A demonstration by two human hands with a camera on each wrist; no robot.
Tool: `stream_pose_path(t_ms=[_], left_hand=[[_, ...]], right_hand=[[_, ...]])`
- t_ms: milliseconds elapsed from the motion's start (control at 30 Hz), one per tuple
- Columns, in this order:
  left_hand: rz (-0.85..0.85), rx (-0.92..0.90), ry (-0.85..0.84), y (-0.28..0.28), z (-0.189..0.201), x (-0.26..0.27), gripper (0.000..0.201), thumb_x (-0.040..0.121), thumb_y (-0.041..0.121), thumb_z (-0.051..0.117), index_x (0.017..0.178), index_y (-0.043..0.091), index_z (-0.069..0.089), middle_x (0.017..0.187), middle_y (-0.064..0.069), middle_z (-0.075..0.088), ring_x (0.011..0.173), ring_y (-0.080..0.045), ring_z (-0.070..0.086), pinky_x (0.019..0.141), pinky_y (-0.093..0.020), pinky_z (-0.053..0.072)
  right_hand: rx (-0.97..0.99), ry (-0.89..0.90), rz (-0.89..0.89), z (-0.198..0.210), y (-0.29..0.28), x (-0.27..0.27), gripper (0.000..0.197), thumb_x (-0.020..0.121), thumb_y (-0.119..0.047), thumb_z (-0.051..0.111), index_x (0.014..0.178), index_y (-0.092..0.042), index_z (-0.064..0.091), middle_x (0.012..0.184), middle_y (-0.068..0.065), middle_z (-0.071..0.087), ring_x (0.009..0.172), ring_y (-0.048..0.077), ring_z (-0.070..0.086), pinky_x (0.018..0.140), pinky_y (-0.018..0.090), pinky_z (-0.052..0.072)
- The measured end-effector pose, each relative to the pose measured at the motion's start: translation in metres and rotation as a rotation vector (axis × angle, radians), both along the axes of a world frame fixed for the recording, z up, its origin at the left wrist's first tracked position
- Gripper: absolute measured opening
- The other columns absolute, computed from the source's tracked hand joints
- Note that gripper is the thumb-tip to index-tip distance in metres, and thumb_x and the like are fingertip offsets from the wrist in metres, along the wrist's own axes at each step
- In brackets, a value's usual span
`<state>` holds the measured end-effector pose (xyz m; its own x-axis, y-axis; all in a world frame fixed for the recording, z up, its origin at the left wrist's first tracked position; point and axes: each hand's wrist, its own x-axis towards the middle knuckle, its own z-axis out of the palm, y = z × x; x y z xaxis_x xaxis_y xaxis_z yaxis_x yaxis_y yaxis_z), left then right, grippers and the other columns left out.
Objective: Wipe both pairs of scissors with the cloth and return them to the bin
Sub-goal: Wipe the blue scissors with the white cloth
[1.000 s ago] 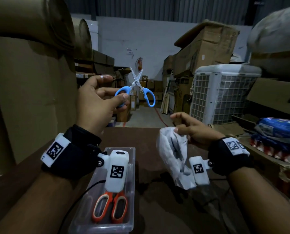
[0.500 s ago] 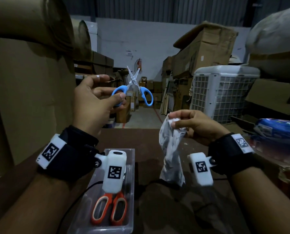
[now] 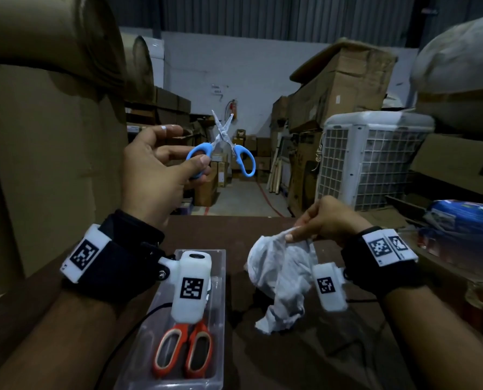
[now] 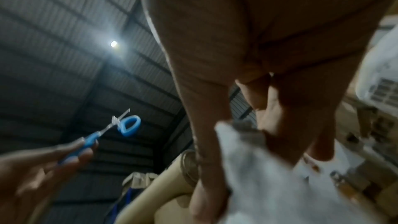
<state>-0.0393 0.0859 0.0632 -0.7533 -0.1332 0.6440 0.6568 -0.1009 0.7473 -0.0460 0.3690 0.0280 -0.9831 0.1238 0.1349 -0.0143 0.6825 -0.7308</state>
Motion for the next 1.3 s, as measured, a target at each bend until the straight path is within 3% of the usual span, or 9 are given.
stream_pose_path(t_ms=[100, 233, 400, 600, 733, 833, 1033, 1167, 1300], left_hand=[[0.001, -0.007, 0.004, 0.0, 0.0, 0.0, 0.052, 0.082, -0.002, 0.077, 0.128, 0.008, 0.055, 0.101, -0.011, 0.076, 0.084, -0.026, 0.077, 0.074, -0.042, 0.063], [0.003, -0.001, 0.008, 0.001, -0.001, 0.0, 0.052, 0.082, -0.002, 0.077, 0.128, 0.008, 0.055, 0.1, -0.011, 0.077, 0.084, -0.026, 0.077, 0.074, -0.043, 0.063], [0.011, 0.009, 0.011, 0.001, 0.0, 0.0, 0.051, 0.082, -0.003, 0.078, 0.127, 0.008, 0.055, 0.099, -0.011, 0.077, 0.084, -0.025, 0.078, 0.073, -0.041, 0.063], [0.008, 0.011, 0.015, 0.002, -0.001, 0.001, 0.052, 0.083, -0.003, 0.077, 0.128, 0.007, 0.055, 0.099, -0.011, 0.076, 0.083, -0.025, 0.077, 0.073, -0.038, 0.064], [0.013, 0.014, 0.026, 0.001, 0.0, 0.002, 0.048, 0.083, -0.003, 0.076, 0.126, 0.01, 0.056, 0.1, -0.01, 0.076, 0.083, -0.023, 0.077, 0.072, -0.036, 0.064], [0.019, 0.015, 0.021, 0.001, -0.001, -0.002, 0.051, 0.082, -0.002, 0.078, 0.126, 0.009, 0.056, 0.1, -0.011, 0.076, 0.084, -0.025, 0.077, 0.074, -0.041, 0.064], [-0.005, 0.008, 0.019, 0.003, -0.003, -0.003, 0.053, 0.081, -0.003, 0.079, 0.126, 0.007, 0.055, 0.097, -0.014, 0.077, 0.084, -0.028, 0.077, 0.077, -0.044, 0.063], [-0.012, 0.009, 0.018, 0.003, -0.003, -0.002, 0.052, 0.082, -0.002, 0.078, 0.127, 0.009, 0.055, 0.097, -0.013, 0.077, 0.085, -0.026, 0.077, 0.076, -0.042, 0.063], [-0.017, 0.009, 0.007, 0.003, -0.004, -0.005, 0.051, 0.081, -0.002, 0.078, 0.125, 0.01, 0.055, 0.097, -0.012, 0.077, 0.086, -0.025, 0.077, 0.076, -0.043, 0.063]], right_hand=[[0.235, -0.078, -0.102, 0.0, 0.003, -0.002, 0.043, 0.052, -0.033, 0.098, 0.073, -0.003, 0.074, 0.072, 0.006, 0.075, 0.073, 0.019, 0.072, 0.066, 0.03, 0.061], [0.206, -0.291, 0.033, -0.007, 0.008, -0.005, 0.041, 0.067, -0.033, 0.091, 0.054, -0.012, 0.058, 0.053, -0.001, 0.059, 0.059, 0.019, 0.056, 0.056, 0.026, 0.047], [-0.305, -0.196, 0.114, -0.004, 0.007, -0.006, 0.058, 0.096, -0.051, 0.055, 0.112, 0.004, 0.065, 0.101, 0.027, 0.07, 0.096, 0.042, 0.068, 0.094, 0.056, 0.053], [-0.406, -0.14, 0.169, -0.002, 0.004, 0.001, 0.053, 0.092, -0.049, 0.06, 0.066, -0.002, 0.061, 0.063, 0.013, 0.064, 0.055, 0.024, 0.063, 0.056, 0.028, 0.051], [-0.697, -0.134, 0.475, 0.008, 0.011, 0.004, 0.051, 0.073, -0.037, 0.086, 0.095, 0.003, 0.063, 0.081, 0.017, 0.064, 0.068, 0.026, 0.063, 0.067, 0.033, 0.055], [-0.689, -0.131, 0.586, 0.015, 0.008, 0.01, 0.038, 0.083, -0.017, 0.072, 0.113, 0.005, 0.066, 0.095, 0.02, 0.071, 0.08, 0.027, 0.069, 0.073, 0.033, 0.06], [-0.44, -0.155, 0.406, 0.011, -0.007, 0.016, 0.045, 0.092, -0.035, 0.06, 0.093, 0.009, 0.071, 0.078, 0.02, 0.07, 0.063, 0.025, 0.067, 0.059, 0.03, 0.056], [-0.714, -0.152, 0.452, 0.017, -0.009, 0.019, 0.052, 0.089, -0.036, 0.062, 0.109, 0.011, 0.064, 0.097, 0.024, 0.066, 0.085, 0.031, 0.065, 0.082, 0.039, 0.057], [-0.997, -0.094, 0.613, 0.024, -0.011, 0.027, 0.063, 0.097, -0.04, 0.049, 0.141, 0.006, 0.048, 0.149, 0.03, 0.041, 0.138, 0.039, 0.042, 0.111, 0.045, 0.041]])
